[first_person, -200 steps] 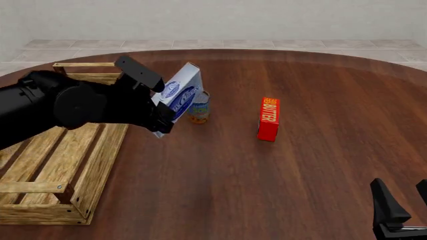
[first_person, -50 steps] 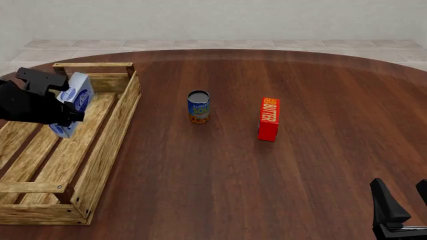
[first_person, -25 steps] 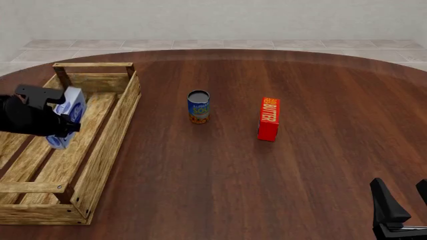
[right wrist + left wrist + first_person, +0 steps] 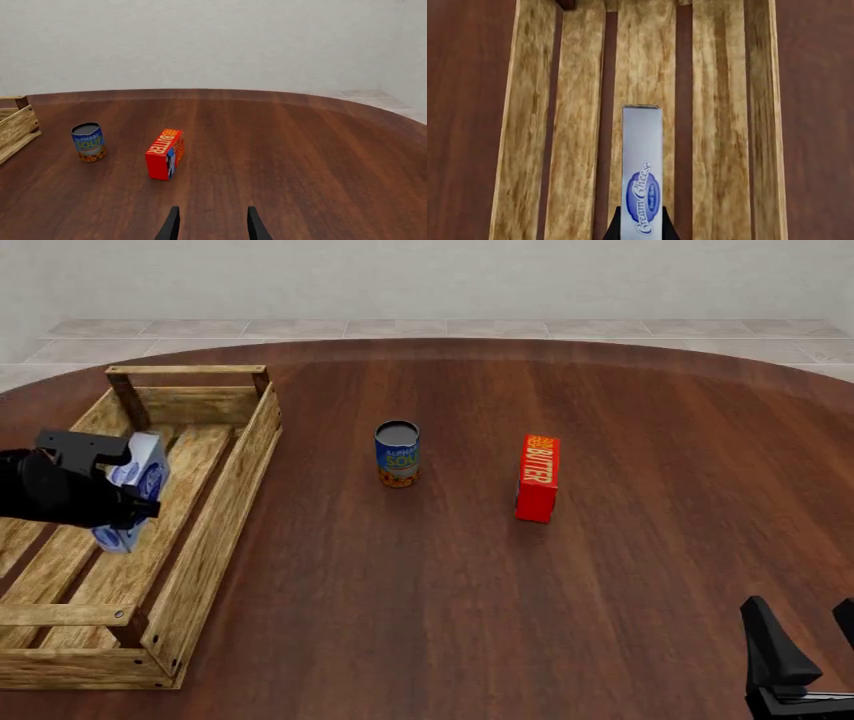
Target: Pick up the cream cheese and put it in the tray.
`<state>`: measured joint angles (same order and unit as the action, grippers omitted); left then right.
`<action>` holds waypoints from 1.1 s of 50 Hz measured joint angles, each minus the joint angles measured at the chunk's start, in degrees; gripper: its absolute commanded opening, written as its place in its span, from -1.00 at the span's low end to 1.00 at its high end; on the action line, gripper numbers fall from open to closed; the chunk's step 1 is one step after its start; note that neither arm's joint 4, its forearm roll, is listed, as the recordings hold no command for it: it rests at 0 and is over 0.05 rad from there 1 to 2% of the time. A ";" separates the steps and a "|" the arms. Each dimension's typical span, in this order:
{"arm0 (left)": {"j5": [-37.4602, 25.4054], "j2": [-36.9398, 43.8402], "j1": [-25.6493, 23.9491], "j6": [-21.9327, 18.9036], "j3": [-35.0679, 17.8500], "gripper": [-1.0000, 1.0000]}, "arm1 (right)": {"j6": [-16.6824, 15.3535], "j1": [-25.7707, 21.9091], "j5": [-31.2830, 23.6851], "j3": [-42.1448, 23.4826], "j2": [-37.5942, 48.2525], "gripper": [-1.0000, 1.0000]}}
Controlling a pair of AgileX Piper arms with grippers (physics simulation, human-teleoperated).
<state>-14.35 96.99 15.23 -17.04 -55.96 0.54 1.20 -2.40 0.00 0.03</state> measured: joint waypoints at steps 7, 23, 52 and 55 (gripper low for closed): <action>0.87 0.99 0.17 0.03 0.47 -1.00 | -0.07 0.00 0.00 0.00 0.00 1.00; 1.86 2.38 0.25 0.17 1.20 -1.00 | -0.05 -0.01 -0.04 0.00 -0.01 1.00; 2.13 2.40 0.61 -0.09 0.72 1.00 | 0.15 0.05 -0.09 0.00 -0.01 1.00; 2.03 2.10 0.58 -0.10 0.73 1.00 | 0.17 0.05 -0.09 0.00 -0.01 1.00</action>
<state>-12.32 99.09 15.82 -17.15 -55.23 0.71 1.25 -2.49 0.00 0.02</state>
